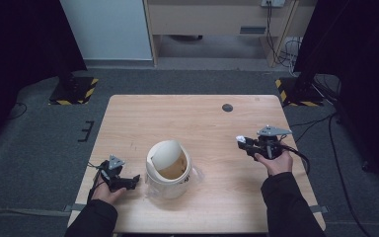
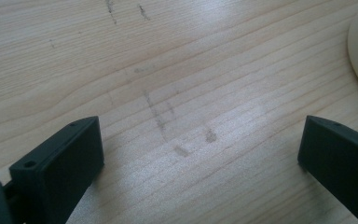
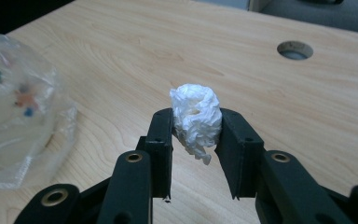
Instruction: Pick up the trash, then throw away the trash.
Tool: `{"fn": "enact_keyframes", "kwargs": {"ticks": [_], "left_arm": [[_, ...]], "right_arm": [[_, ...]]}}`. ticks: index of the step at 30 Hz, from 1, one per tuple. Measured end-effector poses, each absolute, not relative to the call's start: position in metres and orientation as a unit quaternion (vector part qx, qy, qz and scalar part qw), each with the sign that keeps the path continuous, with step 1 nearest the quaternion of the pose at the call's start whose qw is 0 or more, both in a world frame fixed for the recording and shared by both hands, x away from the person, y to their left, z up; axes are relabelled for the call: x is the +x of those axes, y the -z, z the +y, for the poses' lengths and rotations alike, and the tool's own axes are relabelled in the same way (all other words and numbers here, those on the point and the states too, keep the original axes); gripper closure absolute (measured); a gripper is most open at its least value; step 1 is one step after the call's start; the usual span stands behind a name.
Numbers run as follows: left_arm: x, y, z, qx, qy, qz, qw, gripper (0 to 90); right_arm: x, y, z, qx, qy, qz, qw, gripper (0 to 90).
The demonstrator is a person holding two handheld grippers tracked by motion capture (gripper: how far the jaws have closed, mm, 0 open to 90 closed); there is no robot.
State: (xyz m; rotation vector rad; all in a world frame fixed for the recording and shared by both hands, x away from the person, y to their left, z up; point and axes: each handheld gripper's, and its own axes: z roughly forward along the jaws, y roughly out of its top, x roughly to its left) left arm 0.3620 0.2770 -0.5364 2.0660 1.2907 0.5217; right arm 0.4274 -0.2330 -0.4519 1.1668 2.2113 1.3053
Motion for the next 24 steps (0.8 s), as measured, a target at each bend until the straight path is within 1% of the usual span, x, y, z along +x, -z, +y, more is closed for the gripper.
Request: {"fn": "enact_keyframes", "kwargs": {"ticks": [8, 24], "left_arm": [[0.362, 0.536, 0.277, 0.786, -0.198, 0.491, 0.32, 0.0], [0.362, 0.536, 0.277, 0.786, -0.198, 0.491, 0.32, 0.0]], "right_arm": [[0.418, 0.421, -0.23, 0.382, -0.496, 0.76, 0.171, 66.5], [0.404, 0.383, -0.227, 0.35, -0.55, 0.737, 0.177, 66.0]]}}
